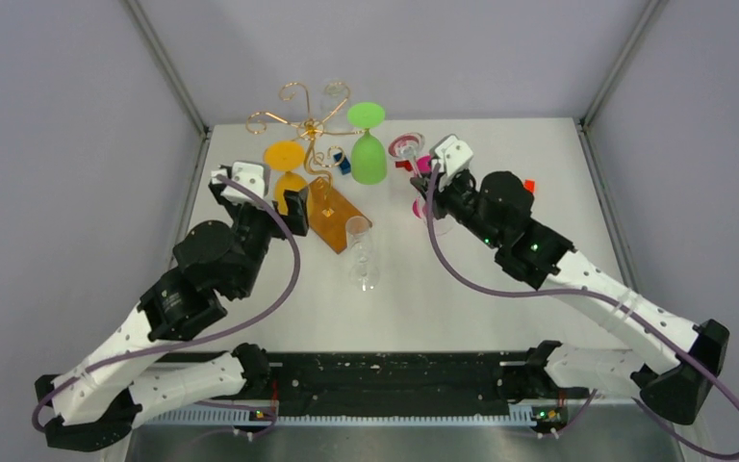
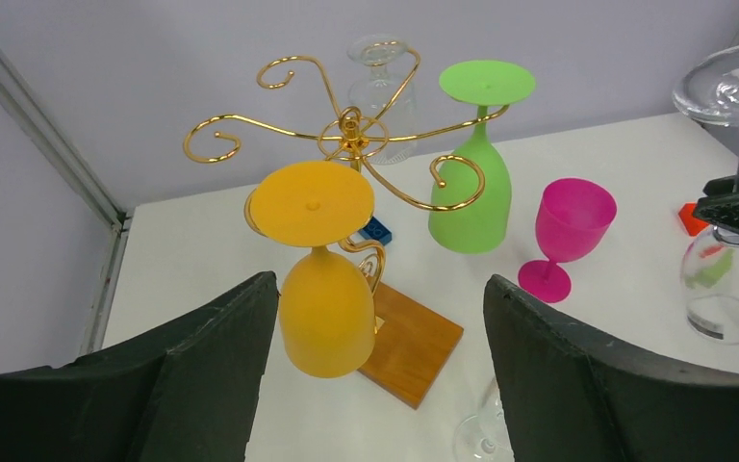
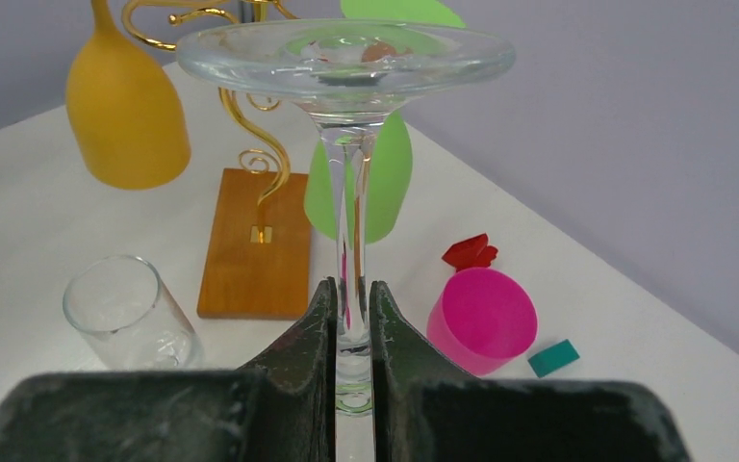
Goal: Place the wine glass upside down on the wine glass rack
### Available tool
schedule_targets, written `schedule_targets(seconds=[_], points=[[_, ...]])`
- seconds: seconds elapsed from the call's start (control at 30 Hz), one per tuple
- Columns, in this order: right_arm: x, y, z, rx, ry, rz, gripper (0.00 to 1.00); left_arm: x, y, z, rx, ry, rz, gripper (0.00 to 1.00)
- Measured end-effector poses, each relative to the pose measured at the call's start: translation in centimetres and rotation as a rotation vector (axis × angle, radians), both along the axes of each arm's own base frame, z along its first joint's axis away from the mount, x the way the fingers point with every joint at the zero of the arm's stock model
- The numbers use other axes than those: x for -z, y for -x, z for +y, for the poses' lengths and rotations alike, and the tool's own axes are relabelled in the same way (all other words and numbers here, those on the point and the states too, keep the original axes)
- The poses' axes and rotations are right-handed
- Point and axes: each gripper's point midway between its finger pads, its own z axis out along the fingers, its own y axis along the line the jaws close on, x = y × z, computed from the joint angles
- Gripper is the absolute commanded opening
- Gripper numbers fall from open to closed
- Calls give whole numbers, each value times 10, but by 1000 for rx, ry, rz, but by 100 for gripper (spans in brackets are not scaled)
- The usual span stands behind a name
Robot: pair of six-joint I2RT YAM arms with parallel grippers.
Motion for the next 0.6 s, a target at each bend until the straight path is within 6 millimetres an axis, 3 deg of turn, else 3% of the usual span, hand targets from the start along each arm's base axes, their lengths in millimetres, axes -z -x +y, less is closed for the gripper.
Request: schedule_targets(seconds=[0.33, 0.47, 0.6], points=[[19, -32, 33, -144, 40, 5, 0, -18, 16, 35, -27, 129, -40, 83], [24, -49, 42, -200, 45, 7, 0, -17, 20, 39, -26, 161, -42, 83], [22, -50, 56, -277, 26, -21, 0, -14, 20, 38, -19, 149, -34, 83]])
